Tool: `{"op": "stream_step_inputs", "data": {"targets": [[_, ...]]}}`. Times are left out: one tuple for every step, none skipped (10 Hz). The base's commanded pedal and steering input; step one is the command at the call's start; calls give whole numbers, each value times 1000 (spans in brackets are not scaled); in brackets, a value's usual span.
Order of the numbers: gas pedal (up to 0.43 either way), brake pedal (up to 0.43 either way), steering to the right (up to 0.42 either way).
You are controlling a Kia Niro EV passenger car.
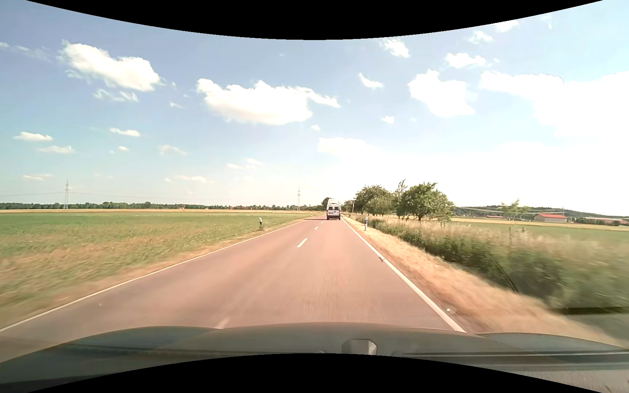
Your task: Follow the waypoints while adhering to traffic rules and regulations
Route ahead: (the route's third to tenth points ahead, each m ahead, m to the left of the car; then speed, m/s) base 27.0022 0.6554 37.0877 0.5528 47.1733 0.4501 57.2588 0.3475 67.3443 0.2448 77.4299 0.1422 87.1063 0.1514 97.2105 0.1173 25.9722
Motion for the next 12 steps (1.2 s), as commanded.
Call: {"op": "stream_step_inputs", "data": {"targets": [[118,6,4],[118,6,3],[118,6,3],[118,6,2],[118,6,1],[118,6,1],[110,6,1],[110,6,1],[110,6,2],[110,6,2],[110,6,2],[110,6,3]]}}
